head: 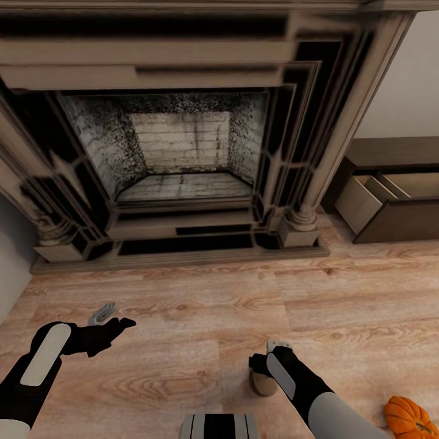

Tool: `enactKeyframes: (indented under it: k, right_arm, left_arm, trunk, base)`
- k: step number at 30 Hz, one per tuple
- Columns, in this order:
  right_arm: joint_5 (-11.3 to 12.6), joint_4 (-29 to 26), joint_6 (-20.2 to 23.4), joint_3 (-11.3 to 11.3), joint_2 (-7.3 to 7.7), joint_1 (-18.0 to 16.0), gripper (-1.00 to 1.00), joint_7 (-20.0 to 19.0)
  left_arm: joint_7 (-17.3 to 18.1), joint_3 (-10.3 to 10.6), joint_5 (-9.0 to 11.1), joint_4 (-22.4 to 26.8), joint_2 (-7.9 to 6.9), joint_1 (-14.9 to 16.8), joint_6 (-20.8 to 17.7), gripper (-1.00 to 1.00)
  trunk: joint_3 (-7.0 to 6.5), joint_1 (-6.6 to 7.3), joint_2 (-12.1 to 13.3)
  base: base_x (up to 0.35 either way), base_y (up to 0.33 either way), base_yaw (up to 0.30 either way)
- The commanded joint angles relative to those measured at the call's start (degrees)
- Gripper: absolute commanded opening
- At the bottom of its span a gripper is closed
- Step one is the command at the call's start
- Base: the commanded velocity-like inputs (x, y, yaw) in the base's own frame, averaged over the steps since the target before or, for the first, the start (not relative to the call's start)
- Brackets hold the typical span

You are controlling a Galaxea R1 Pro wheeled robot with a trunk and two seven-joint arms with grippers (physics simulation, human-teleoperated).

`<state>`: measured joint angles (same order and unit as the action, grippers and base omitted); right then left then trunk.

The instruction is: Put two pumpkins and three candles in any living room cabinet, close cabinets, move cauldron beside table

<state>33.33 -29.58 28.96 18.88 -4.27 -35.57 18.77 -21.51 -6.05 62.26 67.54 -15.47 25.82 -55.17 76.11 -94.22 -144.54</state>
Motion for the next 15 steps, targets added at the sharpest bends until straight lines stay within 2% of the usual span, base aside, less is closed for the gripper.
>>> enactKeyframes:
  k: [1, 15]
  right_arm:
    - [0.60, -0.11, 0.11, 0.37, 0.05, -0.03, 1.00, 0.52]
    - [0.60, -0.12, 0.05, 0.35, 0.05, -0.07, 1.00, 0.48]
  left_arm:
    - [-0.55, -0.04, 0.65, 0.03, 0.00, 0.02, -0.14, 1.00]
    - [-0.55, -0.10, 0.67, 0.46, 0.00, 0.02, -0.19, 1.00]
  trunk:
    - [0.04, 0.00, -0.02]
    - [0.04, 0.00, -0.02]
  base:
    - [0.055, -0.008, 0.000]
    - [0.006, -0.001, 0.000]
